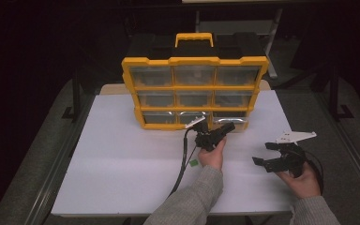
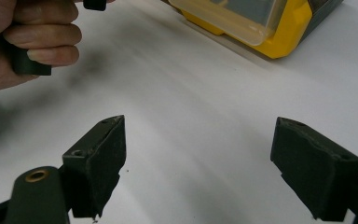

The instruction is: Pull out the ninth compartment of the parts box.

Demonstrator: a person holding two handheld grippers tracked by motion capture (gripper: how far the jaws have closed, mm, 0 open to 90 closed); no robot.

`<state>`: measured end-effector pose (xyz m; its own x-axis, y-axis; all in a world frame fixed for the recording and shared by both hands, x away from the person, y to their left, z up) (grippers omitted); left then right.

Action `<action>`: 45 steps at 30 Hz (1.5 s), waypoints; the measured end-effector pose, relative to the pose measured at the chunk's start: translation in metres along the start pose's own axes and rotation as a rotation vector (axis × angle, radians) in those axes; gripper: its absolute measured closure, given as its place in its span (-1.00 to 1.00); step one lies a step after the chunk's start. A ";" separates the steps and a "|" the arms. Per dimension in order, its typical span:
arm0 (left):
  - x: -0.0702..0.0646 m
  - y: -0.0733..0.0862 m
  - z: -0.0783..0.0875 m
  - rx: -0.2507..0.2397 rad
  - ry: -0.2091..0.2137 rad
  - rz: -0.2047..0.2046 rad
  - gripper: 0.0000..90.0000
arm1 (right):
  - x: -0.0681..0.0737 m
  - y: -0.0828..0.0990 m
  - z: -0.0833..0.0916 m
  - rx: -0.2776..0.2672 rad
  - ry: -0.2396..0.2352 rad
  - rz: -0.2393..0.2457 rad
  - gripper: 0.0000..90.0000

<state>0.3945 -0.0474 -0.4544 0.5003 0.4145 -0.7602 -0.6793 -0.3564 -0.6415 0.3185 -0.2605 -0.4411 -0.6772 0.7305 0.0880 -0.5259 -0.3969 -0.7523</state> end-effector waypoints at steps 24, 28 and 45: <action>-0.006 0.007 0.007 0.014 0.019 -0.024 0.64 | 0.002 -0.002 -0.001 0.005 0.003 -0.011 -0.65; -0.007 0.008 0.008 0.018 0.022 -0.026 0.64 | 0.001 -0.002 0.000 -0.002 0.008 -0.004 -0.64; -0.011 0.012 0.012 0.021 0.024 -0.029 0.65 | 0.002 -0.001 -0.001 0.002 0.005 -0.002 -0.64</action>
Point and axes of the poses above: each handheld gripper's, and its own axes: z roughly backward along the jaws, y roughly out of its underside, x roughly to its left, the point moved 4 cm from there along -z, roughly forward along the jaws, and after that the axes turned 1 degree about z, right-handed, at the moved point
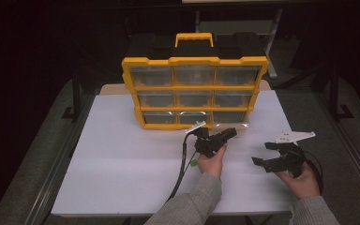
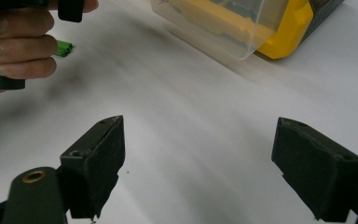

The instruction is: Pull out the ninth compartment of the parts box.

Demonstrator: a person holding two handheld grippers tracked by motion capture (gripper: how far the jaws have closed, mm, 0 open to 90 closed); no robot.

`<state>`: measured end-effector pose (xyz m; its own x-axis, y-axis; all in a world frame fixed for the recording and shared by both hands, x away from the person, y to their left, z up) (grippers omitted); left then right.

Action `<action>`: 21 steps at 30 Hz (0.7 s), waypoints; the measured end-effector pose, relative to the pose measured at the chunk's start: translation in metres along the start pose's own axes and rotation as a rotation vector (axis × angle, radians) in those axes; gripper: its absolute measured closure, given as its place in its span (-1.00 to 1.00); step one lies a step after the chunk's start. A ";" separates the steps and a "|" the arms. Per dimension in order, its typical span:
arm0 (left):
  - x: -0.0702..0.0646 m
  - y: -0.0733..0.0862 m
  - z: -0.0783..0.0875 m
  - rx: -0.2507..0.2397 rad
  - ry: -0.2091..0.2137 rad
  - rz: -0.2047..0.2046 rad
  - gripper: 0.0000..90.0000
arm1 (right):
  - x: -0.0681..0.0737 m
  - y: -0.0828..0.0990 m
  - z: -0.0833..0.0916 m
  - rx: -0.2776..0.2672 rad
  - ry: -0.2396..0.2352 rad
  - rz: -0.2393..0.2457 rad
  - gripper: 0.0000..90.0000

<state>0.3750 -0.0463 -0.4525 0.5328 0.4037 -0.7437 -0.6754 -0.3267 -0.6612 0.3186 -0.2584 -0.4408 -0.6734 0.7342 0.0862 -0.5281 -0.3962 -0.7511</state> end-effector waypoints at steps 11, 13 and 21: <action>0.000 0.002 0.004 0.010 0.003 -0.019 0.66 | 0.000 0.000 0.000 0.003 -0.001 -0.001 -0.64; -0.001 0.003 0.004 0.010 0.003 -0.016 0.66 | 0.000 0.000 0.000 0.003 -0.001 -0.001 -0.64; -0.002 0.004 0.005 0.014 0.005 -0.013 0.66 | 0.000 0.000 0.000 0.006 -0.003 -0.002 -0.64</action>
Point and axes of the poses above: each handheld gripper's, and its own axes: z roughly backward along the jaws, y roughly out of its underside, x roughly to its left, the point moved 4 cm from there along -z, roughly forward along the jaws, and after that the axes turned 1 degree about z, right-handed, at the moved point
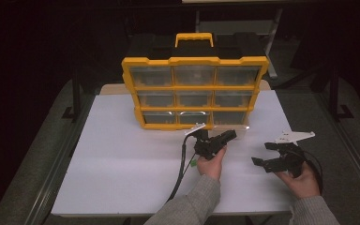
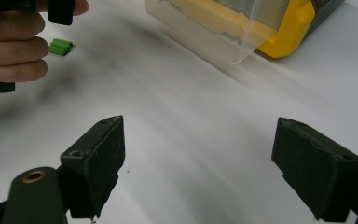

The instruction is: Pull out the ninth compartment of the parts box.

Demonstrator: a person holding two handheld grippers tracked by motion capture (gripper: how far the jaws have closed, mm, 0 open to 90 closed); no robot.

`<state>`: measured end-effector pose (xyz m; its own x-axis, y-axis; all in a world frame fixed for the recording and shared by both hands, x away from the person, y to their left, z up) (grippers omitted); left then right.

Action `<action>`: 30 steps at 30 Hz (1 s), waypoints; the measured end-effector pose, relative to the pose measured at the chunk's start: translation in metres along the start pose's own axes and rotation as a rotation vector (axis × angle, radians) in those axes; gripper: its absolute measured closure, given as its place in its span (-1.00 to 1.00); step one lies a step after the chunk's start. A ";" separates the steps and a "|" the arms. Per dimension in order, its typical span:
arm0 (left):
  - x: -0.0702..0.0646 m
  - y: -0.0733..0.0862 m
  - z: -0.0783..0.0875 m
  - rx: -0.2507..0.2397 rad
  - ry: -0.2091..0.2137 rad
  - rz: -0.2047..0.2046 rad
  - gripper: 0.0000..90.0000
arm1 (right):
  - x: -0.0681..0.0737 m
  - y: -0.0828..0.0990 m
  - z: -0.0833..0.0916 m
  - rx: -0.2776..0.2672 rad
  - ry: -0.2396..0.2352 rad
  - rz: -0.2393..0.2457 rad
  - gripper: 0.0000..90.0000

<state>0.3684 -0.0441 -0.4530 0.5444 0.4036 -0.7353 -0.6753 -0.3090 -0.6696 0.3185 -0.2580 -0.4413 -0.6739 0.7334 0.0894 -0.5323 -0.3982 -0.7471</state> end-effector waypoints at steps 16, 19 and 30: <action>-0.002 0.003 0.002 0.008 0.001 0.004 0.67 | 0.000 0.000 0.000 0.004 0.001 0.003 -0.64; -0.003 0.003 0.002 0.009 0.005 -0.003 0.66 | 0.000 0.001 0.000 0.003 0.000 0.001 -0.64; -0.006 0.007 0.006 0.017 0.011 -0.009 0.66 | -0.001 0.001 0.000 0.003 0.006 0.008 -0.64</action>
Point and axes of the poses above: each handheld gripper's, and its own axes: z roughly backward along the jaws, y roughly out of its underside, x roughly to its left, the point moved 4 cm from there along -z, roughly forward along the jaws, and after that the axes turned 1 degree about z, right-handed, at the moved point
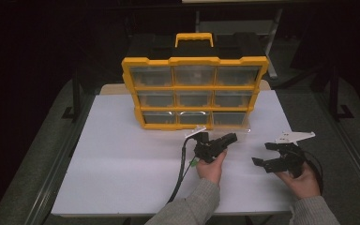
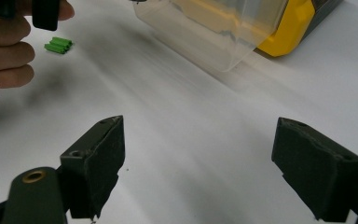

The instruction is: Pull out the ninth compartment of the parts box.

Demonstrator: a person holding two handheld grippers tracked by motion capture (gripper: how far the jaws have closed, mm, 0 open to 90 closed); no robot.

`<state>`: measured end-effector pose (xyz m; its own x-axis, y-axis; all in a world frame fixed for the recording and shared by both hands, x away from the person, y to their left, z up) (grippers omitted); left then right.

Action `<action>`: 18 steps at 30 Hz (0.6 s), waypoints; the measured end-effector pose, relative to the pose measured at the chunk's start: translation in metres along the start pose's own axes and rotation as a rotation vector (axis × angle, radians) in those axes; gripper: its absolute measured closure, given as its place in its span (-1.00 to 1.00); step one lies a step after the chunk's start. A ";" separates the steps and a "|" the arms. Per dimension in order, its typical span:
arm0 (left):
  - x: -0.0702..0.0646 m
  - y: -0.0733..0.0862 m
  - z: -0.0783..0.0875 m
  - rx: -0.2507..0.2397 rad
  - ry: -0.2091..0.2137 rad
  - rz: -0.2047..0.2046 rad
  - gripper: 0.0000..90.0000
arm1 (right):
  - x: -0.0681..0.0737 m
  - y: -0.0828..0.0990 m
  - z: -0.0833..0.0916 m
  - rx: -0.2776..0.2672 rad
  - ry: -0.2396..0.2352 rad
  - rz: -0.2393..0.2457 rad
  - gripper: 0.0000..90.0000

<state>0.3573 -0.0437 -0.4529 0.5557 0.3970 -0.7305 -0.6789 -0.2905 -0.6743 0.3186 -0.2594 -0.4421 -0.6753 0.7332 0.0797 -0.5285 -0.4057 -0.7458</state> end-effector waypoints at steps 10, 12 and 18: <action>-0.003 0.006 0.004 0.011 0.007 -0.004 0.66 | 0.000 0.001 0.000 0.008 -0.001 -0.005 -0.64; -0.004 0.008 0.005 0.013 0.009 0.001 0.66 | 0.000 0.002 0.000 0.011 -0.001 -0.002 -0.64; -0.005 0.009 0.006 0.019 0.010 -0.006 0.66 | -0.001 0.002 0.000 0.011 -0.001 -0.002 -0.64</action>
<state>0.3449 -0.0431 -0.4545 0.5640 0.3902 -0.7278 -0.6848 -0.2716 -0.6762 0.3179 -0.2611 -0.4435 -0.6750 0.7332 0.0821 -0.5352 -0.4100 -0.7385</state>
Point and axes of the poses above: each handheld gripper's, and its own axes: z roughly backward along the jaws, y roughly out of its underside, x roughly to its left, the point moved 4 cm from there along -z, roughly forward along the jaws, and after that the axes turned 1 degree about z, right-handed, at the moved point
